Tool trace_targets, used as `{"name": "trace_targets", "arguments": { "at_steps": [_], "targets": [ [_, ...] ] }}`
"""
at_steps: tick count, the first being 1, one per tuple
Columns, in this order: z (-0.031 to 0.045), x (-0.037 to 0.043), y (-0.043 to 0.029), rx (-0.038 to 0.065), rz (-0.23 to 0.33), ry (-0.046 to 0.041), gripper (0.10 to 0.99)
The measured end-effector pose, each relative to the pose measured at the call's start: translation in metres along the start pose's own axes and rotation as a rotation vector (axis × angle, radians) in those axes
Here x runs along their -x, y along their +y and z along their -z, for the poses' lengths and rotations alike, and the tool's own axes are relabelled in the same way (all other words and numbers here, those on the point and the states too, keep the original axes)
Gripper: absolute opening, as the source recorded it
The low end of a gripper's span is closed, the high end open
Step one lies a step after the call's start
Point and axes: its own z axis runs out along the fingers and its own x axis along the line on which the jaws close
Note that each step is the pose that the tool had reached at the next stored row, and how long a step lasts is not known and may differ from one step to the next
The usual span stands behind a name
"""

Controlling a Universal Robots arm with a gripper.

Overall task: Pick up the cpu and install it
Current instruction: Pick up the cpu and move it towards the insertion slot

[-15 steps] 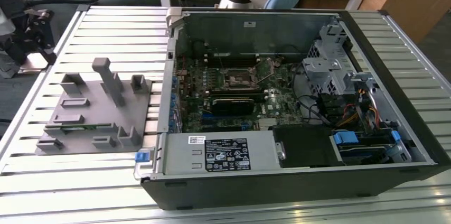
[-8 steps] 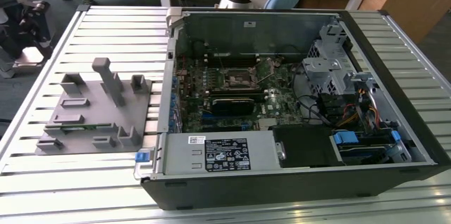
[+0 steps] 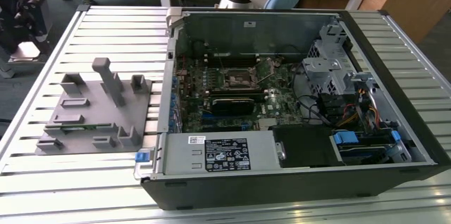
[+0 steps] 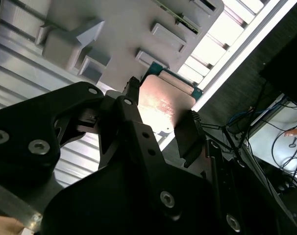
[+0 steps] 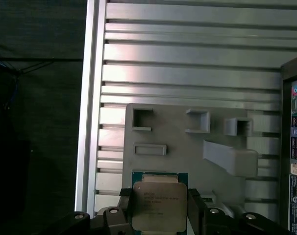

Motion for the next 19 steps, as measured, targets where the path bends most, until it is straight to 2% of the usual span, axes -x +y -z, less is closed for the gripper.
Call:
{"name": "trace_targets", "arguments": {
  "at_steps": [19],
  "targets": [
    [0.0046,0.0071,0.0,0.0,0.0,0.003,0.541]
  ]
}}
